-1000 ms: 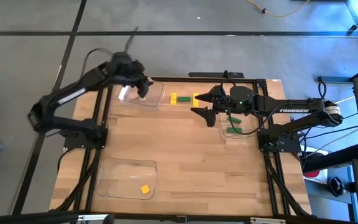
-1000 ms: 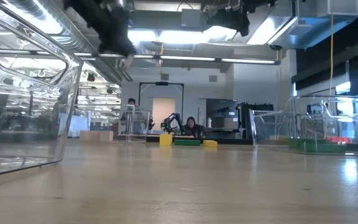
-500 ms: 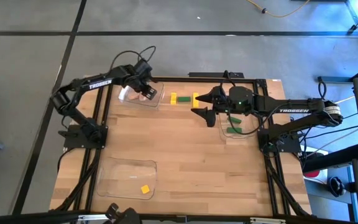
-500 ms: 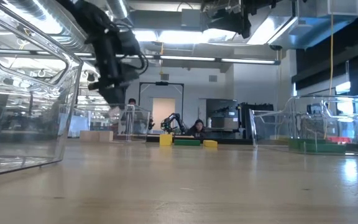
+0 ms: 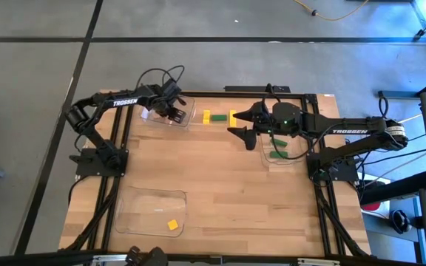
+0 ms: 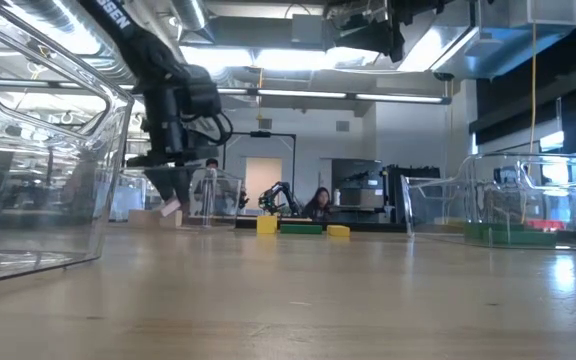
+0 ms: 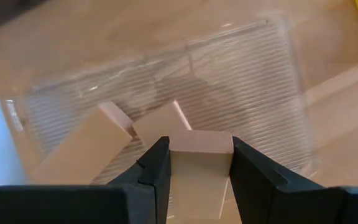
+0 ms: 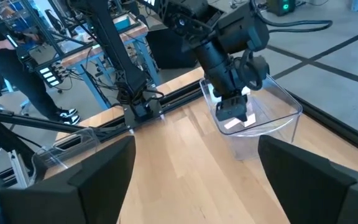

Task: Sort & place blocks by color
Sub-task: Put the brown block into the top left transparent bin

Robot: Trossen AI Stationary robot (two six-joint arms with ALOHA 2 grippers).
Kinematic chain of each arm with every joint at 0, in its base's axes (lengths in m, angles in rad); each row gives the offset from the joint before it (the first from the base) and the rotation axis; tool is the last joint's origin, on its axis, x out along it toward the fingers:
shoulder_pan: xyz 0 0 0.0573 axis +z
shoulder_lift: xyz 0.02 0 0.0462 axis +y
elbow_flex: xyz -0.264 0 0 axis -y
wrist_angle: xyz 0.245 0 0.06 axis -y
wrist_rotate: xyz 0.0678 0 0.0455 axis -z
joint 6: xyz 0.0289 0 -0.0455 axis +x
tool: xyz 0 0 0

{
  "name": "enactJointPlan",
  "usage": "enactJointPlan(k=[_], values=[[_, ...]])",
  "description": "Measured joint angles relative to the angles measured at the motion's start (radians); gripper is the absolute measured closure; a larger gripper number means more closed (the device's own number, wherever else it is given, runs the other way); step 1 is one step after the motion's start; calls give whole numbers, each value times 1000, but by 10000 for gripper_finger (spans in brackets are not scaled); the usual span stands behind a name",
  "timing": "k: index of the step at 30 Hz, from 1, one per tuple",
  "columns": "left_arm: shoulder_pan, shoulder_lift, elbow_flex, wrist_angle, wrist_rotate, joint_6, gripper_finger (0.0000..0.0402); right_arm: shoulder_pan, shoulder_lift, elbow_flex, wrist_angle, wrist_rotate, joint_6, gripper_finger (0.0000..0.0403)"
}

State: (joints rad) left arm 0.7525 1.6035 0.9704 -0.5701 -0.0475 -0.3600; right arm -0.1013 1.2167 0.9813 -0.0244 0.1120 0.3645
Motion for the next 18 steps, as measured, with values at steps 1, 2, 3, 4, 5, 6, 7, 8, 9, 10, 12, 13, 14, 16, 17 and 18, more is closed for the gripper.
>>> enactJointPlan(k=[1,2,3,4,5,6,7,8,9,10,12,13,14,16,17,18], values=[[0,0,-3,8,11,-1,283,0,0,0,0,0,0,63],[0,0,-4,13,13,-1,283,0,0,0,0,0,0,63],[0,0,-5,13,14,-1,283,0,0,0,0,0,0,63],[0,0,-5,13,16,-1,283,0,0,0,0,0,-1,63],[0,0,-6,12,16,-1,283,0,0,0,0,0,-2,63],[0,0,-6,13,16,-1,283,0,0,0,0,0,-2,63],[0,0,-6,13,16,0,283,0,0,0,0,0,-2,63],[0,0,-6,13,16,0,283,0,0,0,0,0,-2,63],[0,0,-6,13,15,0,280,0,0,0,0,0,-2,63],[0,0,-6,13,14,0,272,0,0,0,0,0,-2,63],[0,0,-6,13,10,1,248,0,0,0,0,0,-2,63],[0,0,-6,14,9,3,235,0,0,0,0,0,-2,63],[0,0,-6,19,8,3,222,0,0,0,0,0,-2,63],[0,0,-6,28,16,3,200,0,0,0,-1,1,-2,63],[0,0,-6,34,26,3,192,0,0,0,-2,1,-2,63],[0,0,-6,42,40,3,184,0,0,0,-3,1,-2,63]])
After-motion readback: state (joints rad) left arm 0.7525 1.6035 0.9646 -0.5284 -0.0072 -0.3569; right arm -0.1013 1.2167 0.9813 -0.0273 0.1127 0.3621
